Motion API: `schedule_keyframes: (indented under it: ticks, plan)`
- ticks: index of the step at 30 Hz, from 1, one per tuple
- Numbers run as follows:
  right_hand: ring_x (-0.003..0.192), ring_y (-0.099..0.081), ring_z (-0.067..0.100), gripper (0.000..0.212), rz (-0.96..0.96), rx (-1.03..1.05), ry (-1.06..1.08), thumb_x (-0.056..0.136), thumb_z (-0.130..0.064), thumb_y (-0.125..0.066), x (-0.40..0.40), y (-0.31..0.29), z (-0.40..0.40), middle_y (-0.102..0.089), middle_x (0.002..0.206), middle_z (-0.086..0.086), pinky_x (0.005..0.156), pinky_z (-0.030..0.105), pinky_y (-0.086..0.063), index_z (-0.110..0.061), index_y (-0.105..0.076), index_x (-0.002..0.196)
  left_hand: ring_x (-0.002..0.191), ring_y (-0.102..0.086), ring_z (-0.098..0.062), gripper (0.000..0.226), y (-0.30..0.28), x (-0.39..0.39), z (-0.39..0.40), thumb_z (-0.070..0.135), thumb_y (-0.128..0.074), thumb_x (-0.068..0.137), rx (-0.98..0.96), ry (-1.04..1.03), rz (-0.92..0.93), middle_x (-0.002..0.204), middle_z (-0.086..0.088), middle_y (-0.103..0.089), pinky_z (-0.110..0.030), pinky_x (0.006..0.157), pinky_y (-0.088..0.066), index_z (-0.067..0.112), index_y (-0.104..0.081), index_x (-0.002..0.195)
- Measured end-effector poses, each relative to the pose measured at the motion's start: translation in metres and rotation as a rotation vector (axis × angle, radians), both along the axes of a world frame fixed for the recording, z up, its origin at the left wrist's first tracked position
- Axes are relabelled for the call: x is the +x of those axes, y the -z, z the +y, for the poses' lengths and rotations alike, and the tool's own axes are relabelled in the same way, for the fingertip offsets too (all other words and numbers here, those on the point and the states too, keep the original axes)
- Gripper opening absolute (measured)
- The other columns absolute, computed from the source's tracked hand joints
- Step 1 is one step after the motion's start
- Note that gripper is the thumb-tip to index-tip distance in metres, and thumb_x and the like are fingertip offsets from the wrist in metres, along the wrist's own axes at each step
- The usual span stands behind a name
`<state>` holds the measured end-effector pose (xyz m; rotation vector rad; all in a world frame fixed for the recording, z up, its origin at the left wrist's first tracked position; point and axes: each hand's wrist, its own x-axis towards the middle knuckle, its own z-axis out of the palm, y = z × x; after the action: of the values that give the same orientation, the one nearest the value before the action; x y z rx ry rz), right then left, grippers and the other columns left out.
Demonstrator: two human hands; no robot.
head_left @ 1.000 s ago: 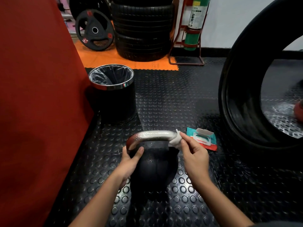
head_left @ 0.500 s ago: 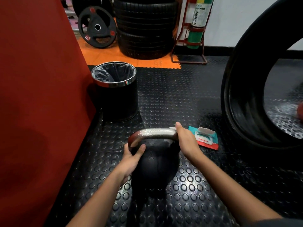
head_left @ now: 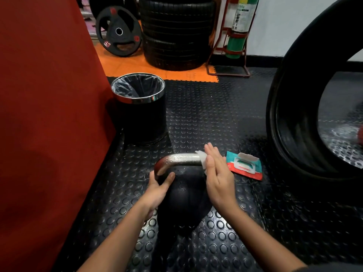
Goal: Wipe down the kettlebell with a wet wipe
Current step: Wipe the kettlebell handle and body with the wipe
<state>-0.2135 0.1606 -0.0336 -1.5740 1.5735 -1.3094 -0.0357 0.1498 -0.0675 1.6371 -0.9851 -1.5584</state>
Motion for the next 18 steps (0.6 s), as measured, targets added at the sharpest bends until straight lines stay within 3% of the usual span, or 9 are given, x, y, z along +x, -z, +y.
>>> schedule_keyframes:
  ticks: [3, 6, 10, 15, 18]
  plan:
    - [0.139, -0.045, -0.004, 0.036, -0.072, -0.067, 0.043, 0.104, -0.024, -0.053, -0.010, 0.003, 0.007, -0.056, 0.145, -0.013, 0.122, 0.030, -0.032, -0.023, -0.057, 0.139, 0.132, -0.042, -0.022, 0.088, 0.000, 0.000, 0.000, 0.061, -0.060, 0.083, 0.001, 0.011, 0.001, 0.146, 0.004, -0.038, -0.035, 0.106, -0.037, 0.037, -0.010, 0.150]
    - [0.126, -0.059, -0.003, 0.031, -0.113, -0.101, 0.148, 0.100, -0.009, -0.061, -0.011, 0.002, 0.014, -0.068, 0.131, -0.010, 0.114, 0.025, -0.042, -0.017, -0.070, 0.129, 0.121, -0.044, -0.016, 0.083, -0.001, -0.001, 0.000, 0.054, -0.058, 0.089, -0.011, 0.008, 0.017, 0.145, 0.007, -0.037, -0.029, 0.097, -0.037, 0.032, -0.009, 0.152]
    - [0.110, -0.068, -0.001, 0.030, -0.108, -0.142, 0.253, 0.094, 0.000, -0.064, -0.009, -0.002, 0.008, -0.076, 0.113, -0.010, 0.101, 0.020, -0.051, -0.018, -0.078, 0.113, 0.118, -0.042, -0.015, 0.083, -0.001, -0.002, 0.001, 0.052, -0.057, 0.091, -0.025, 0.004, 0.012, 0.139, 0.005, -0.038, -0.027, 0.094, -0.034, 0.030, -0.007, 0.153]
    - [0.098, -0.068, 0.002, 0.028, -0.016, -0.157, 0.166, 0.096, -0.005, -0.057, -0.001, -0.014, -0.008, -0.075, 0.102, -0.014, 0.085, 0.014, -0.050, -0.020, -0.078, 0.107, 0.114, -0.047, -0.016, 0.068, -0.002, -0.002, 0.001, 0.051, -0.058, 0.090, -0.033, 0.000, 0.035, 0.140, 0.002, -0.044, -0.029, 0.091, -0.039, 0.037, -0.019, 0.144]
    - [0.092, -0.064, 0.001, 0.033, 0.000, 0.009, 0.071, 0.099, -0.032, -0.043, -0.003, -0.007, -0.018, -0.072, 0.094, -0.013, 0.082, 0.024, -0.049, -0.024, -0.074, 0.093, 0.134, -0.039, -0.023, 0.080, -0.002, -0.002, 0.002, 0.052, -0.057, 0.091, -0.013, 0.007, 0.017, 0.155, -0.003, -0.031, -0.030, 0.099, -0.034, 0.035, -0.007, 0.151]
